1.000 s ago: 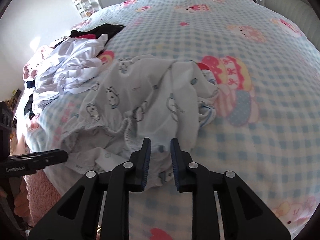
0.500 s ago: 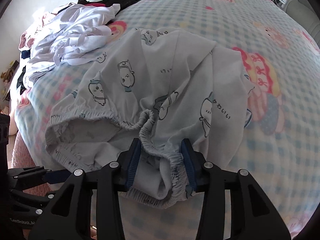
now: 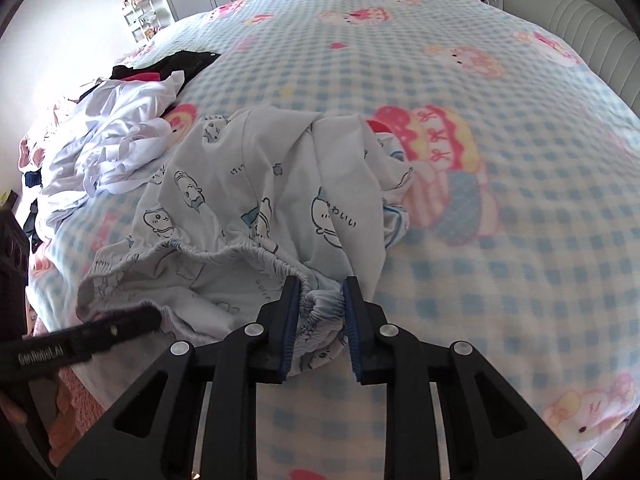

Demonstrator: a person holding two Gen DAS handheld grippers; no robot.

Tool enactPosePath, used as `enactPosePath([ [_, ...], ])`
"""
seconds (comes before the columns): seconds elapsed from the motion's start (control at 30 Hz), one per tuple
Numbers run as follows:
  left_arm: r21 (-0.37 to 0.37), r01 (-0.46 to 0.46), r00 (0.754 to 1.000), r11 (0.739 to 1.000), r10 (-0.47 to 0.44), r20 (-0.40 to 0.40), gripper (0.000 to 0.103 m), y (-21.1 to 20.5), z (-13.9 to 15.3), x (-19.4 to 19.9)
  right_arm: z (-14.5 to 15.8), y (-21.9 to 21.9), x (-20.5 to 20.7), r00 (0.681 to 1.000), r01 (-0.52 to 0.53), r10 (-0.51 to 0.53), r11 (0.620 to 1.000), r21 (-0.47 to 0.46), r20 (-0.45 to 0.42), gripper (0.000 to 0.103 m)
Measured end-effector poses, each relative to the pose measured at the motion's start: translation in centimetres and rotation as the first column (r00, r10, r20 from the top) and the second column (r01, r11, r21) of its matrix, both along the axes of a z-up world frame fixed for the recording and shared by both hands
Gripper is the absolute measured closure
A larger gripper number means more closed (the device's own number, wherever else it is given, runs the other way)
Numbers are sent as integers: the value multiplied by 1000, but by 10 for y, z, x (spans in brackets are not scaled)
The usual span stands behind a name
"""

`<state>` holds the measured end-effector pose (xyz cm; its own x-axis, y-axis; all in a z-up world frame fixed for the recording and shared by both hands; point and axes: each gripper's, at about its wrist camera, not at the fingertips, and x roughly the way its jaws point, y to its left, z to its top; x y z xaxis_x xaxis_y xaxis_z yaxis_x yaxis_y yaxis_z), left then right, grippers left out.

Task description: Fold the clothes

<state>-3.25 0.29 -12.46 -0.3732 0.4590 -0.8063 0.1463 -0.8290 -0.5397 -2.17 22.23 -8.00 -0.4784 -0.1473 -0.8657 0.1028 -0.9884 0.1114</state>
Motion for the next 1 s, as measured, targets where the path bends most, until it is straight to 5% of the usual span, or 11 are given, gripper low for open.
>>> enactPosePath([
  [0.1, -18, -30, 999, 999, 30, -26, 52, 2, 0, -9, -7, -6, 1, 998, -37, 37, 999, -2, 44, 82],
  [0.3, -56, -17, 1000, 998, 16, -26, 79, 8, -8, -10, -15, -24, 11, 993, -102, 101, 995, 4, 68, 79],
  [0.67, -161, -128, 972, 979, 91, -216, 83, -58, 64, -31, 19, -30, 4, 993, -108, 111, 990, -94, 28, 79],
  [0.93, -204, 94, 976, 974, -131, -174, 82, -35, 64, -5, 12, -66, -15, 980, -188, 195, 972, -138, 37, 77],
  [1.0, -171, 111, 976, 979, -140, -166, 82, -29, 60, 4, -2, -78, -20, 970, -221, 232, 966, -136, 70, 63],
])
